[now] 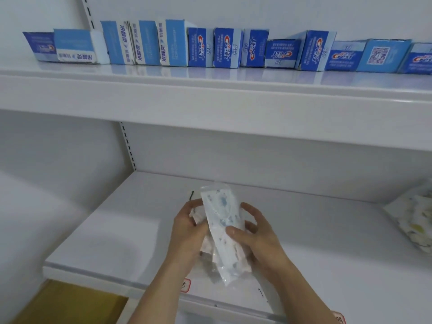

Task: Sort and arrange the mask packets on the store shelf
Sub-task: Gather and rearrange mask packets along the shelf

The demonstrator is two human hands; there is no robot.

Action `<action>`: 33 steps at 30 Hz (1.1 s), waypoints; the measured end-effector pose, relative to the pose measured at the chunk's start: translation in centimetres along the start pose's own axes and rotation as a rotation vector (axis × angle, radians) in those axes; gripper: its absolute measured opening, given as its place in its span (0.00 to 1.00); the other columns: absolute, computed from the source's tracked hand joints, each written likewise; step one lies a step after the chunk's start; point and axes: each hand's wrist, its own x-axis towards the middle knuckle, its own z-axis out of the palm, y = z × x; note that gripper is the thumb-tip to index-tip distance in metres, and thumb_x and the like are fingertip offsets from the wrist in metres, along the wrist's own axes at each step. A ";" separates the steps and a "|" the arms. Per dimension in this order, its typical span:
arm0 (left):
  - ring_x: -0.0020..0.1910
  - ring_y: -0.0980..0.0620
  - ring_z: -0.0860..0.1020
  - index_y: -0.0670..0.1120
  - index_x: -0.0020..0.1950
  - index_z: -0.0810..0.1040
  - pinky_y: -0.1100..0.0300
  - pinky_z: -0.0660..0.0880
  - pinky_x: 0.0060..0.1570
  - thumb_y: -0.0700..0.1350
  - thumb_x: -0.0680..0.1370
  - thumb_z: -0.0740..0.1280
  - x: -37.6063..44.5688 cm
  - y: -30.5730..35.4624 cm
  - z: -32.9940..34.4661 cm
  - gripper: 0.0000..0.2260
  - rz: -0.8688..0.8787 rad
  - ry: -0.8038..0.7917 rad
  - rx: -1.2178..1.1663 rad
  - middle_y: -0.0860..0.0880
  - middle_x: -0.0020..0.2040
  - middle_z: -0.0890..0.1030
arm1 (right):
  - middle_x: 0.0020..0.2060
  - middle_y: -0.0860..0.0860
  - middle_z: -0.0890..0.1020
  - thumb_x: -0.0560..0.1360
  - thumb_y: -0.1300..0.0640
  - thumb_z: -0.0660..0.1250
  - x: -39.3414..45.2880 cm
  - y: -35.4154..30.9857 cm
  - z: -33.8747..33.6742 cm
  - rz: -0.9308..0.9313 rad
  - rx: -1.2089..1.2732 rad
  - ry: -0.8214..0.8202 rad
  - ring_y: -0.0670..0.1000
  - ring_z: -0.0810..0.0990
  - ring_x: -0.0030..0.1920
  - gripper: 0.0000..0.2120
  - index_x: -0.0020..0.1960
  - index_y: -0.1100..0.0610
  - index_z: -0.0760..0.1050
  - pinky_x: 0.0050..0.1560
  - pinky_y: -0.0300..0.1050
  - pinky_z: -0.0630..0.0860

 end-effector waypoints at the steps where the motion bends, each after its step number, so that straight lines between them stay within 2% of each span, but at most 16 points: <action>1: 0.42 0.60 0.84 0.53 0.53 0.80 0.68 0.78 0.39 0.47 0.78 0.73 0.1 -0.2 -0.2 0.06 0.031 0.071 0.051 0.59 0.41 0.86 | 0.55 0.57 0.84 0.66 0.63 0.82 -0.1 -0.1 -0.3 -0.006 0.028 0.009 0.59 0.87 0.50 0.37 0.69 0.44 0.72 0.48 0.57 0.85; 3: 0.51 0.52 0.83 0.52 0.55 0.79 0.65 0.76 0.46 0.50 0.82 0.66 0.9 -1.4 -1.1 0.05 0.148 0.232 0.349 0.57 0.47 0.85 | 0.49 0.57 0.87 0.69 0.68 0.79 -0.2 -0.2 -0.6 -0.057 0.019 0.120 0.60 0.87 0.46 0.34 0.68 0.45 0.72 0.42 0.55 0.85; 5: 0.62 0.45 0.77 0.52 0.67 0.73 0.52 0.75 0.57 0.58 0.78 0.67 1.4 -2.5 -1.8 0.20 0.146 0.217 0.815 0.49 0.62 0.79 | 0.46 0.56 0.87 0.70 0.68 0.77 0.2 0.0 -1.2 -0.100 0.016 0.297 0.58 0.88 0.43 0.36 0.70 0.44 0.68 0.42 0.55 0.85; 7: 0.67 0.42 0.70 0.53 0.75 0.62 0.48 0.71 0.61 0.68 0.71 0.70 1.2 -2.7 -1.8 0.39 -0.002 0.103 1.141 0.46 0.67 0.72 | 0.47 0.55 0.87 0.71 0.67 0.77 0.4 0.3 -1.9 -0.108 0.073 0.402 0.58 0.88 0.44 0.41 0.75 0.44 0.63 0.48 0.60 0.84; 9: 0.65 0.42 0.69 0.55 0.79 0.53 0.51 0.71 0.58 0.69 0.67 0.73 1.3 -2.5 -1.3 0.48 -0.037 -0.005 1.164 0.44 0.64 0.70 | 0.47 0.54 0.87 0.71 0.67 0.77 0.4 0.4 -2.6 -0.129 0.087 0.442 0.58 0.88 0.45 0.40 0.76 0.47 0.64 0.51 0.63 0.83; 12: 0.60 0.42 0.73 0.56 0.81 0.47 0.55 0.73 0.53 0.60 0.68 0.79 2.2 -2.1 -0.9 0.53 -0.073 -0.144 1.026 0.44 0.59 0.71 | 0.46 0.54 0.88 0.71 0.67 0.77 -0.2 0.1 -3.8 -0.173 0.095 0.483 0.59 0.88 0.45 0.32 0.70 0.51 0.72 0.49 0.61 0.84; 14: 0.56 0.44 0.76 0.53 0.81 0.49 0.55 0.74 0.52 0.54 0.68 0.80 2.7 -1.9 -0.7 0.52 -0.100 -0.180 0.969 0.46 0.56 0.74 | 0.46 0.54 0.87 0.72 0.68 0.76 -0.9 -0.1 -5.2 -0.181 0.112 0.532 0.58 0.88 0.45 0.25 0.66 0.53 0.76 0.46 0.55 0.84; 16: 0.57 0.44 0.78 0.49 0.79 0.58 0.56 0.74 0.53 0.50 0.69 0.80 2.8 -1.7 -0.4 0.45 -0.118 -0.198 0.969 0.46 0.59 0.77 | 0.47 0.57 0.87 0.72 0.67 0.75 -1.6 -0.1 -6.7 -0.180 0.102 0.575 0.59 0.87 0.45 0.18 0.60 0.56 0.79 0.43 0.51 0.84; 18: 0.54 0.45 0.78 0.46 0.66 0.71 0.55 0.76 0.52 0.48 0.69 0.79 2.6 -1.6 0.0 0.29 -0.101 -0.203 1.002 0.47 0.57 0.79 | 0.48 0.60 0.87 0.73 0.66 0.75 -2.5 -0.2 -8.2 -0.173 0.120 0.570 0.61 0.87 0.46 0.12 0.56 0.59 0.82 0.46 0.54 0.84; 20: 0.40 0.49 0.78 0.45 0.45 0.74 0.57 0.76 0.39 0.45 0.69 0.77 1.9 -1.4 0.6 0.13 -0.060 -0.176 0.964 0.50 0.42 0.79 | 0.48 0.61 0.87 0.74 0.65 0.74 -3.5 -0.5 -9.7 -0.144 0.171 0.555 0.64 0.86 0.49 0.10 0.55 0.61 0.82 0.53 0.62 0.83; 23: 0.27 0.55 0.69 0.48 0.31 0.66 0.64 0.62 0.25 0.38 0.71 0.73 0.3 -0.9 2.2 0.17 -0.054 -0.110 0.802 0.54 0.28 0.69 | 0.51 0.62 0.86 0.76 0.66 0.72 -5.3 -1.1 -11.7 -0.137 0.247 0.549 0.66 0.86 0.52 0.10 0.57 0.62 0.81 0.58 0.68 0.79; 25: 0.26 0.55 0.67 0.47 0.31 0.65 0.62 0.62 0.27 0.39 0.71 0.73 -0.7 -0.7 3.1 0.18 -0.040 -0.083 0.803 0.53 0.28 0.68 | 0.52 0.62 0.86 0.76 0.66 0.72 -6.6 -1.5 -13.0 -0.142 0.283 0.548 0.65 0.85 0.52 0.12 0.59 0.61 0.80 0.60 0.70 0.78; 27: 0.32 0.52 0.74 0.44 0.35 0.70 0.59 0.71 0.33 0.48 0.68 0.75 -1.6 -0.8 4.4 0.15 -0.040 -0.104 0.822 0.50 0.35 0.75 | 0.52 0.62 0.86 0.76 0.66 0.72 -8.0 -1.9 -14.3 -0.148 0.294 0.543 0.65 0.86 0.52 0.12 0.59 0.60 0.80 0.60 0.70 0.78; 29: 0.52 0.45 0.77 0.47 0.49 0.76 0.54 0.76 0.51 0.59 0.65 0.77 -2.9 -1.0 6.3 0.22 -0.092 -0.176 0.990 0.46 0.54 0.75 | 0.52 0.62 0.86 0.76 0.65 0.72 -9.8 -2.1 -15.9 -0.153 0.283 0.543 0.64 0.86 0.53 0.12 0.59 0.60 0.80 0.59 0.69 0.78; 31: 0.64 0.40 0.69 0.51 0.65 0.71 0.52 0.71 0.61 0.59 0.67 0.77 -4.6 -1.3 8.6 0.30 -0.100 -0.239 1.136 0.44 0.63 0.68 | 0.52 0.61 0.86 0.76 0.65 0.72 -11.7 -2.0 -17.6 -0.161 0.274 0.544 0.64 0.85 0.53 0.11 0.58 0.60 0.81 0.60 0.68 0.79; 33: 0.63 0.40 0.70 0.49 0.63 0.71 0.53 0.72 0.57 0.52 0.71 0.75 -6.2 -1.2 11.0 0.25 -0.059 -0.240 1.092 0.43 0.61 0.70 | 0.52 0.61 0.86 0.76 0.64 0.73 -13.7 -2.0 -19.3 -0.165 0.270 0.543 0.63 0.86 0.53 0.11 0.57 0.59 0.82 0.60 0.67 0.78</action>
